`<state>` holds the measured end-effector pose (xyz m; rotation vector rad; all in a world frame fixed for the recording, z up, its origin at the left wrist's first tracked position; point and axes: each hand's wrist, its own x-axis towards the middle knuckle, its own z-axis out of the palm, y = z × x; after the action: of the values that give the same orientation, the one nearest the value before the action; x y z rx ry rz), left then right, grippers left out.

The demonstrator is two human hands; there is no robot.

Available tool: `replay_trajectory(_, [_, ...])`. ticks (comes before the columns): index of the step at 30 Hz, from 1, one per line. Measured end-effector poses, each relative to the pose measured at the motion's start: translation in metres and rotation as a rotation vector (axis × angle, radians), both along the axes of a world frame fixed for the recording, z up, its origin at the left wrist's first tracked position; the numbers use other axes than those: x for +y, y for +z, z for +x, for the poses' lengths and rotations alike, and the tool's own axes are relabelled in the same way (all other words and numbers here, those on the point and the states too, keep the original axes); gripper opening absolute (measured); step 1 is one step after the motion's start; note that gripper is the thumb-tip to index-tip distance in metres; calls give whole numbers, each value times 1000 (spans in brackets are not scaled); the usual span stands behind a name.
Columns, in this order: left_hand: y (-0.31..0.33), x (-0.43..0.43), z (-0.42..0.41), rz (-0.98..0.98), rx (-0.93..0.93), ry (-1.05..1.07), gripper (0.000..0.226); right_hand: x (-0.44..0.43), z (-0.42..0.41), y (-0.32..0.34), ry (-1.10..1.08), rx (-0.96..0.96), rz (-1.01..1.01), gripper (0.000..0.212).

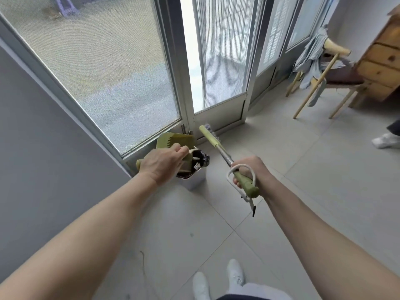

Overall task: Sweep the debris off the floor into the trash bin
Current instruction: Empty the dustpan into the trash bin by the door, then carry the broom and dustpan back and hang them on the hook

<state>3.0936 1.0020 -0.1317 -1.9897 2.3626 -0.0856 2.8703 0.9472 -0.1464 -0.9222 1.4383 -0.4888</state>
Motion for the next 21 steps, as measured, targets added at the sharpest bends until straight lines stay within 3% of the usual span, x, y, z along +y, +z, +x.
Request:
replay_trajectory(10, [33, 2, 35, -212, 104, 152, 24, -7, 20, 11, -29, 33, 2, 9])
replay_trajectory(15, [53, 2, 40, -267, 140, 251, 31, -9, 34, 30, -76, -86, -33, 16])
replay_trajectory(21, [73, 2, 27, -288, 284, 236, 15, -12, 47, 57, -106, -154, -49, 21])
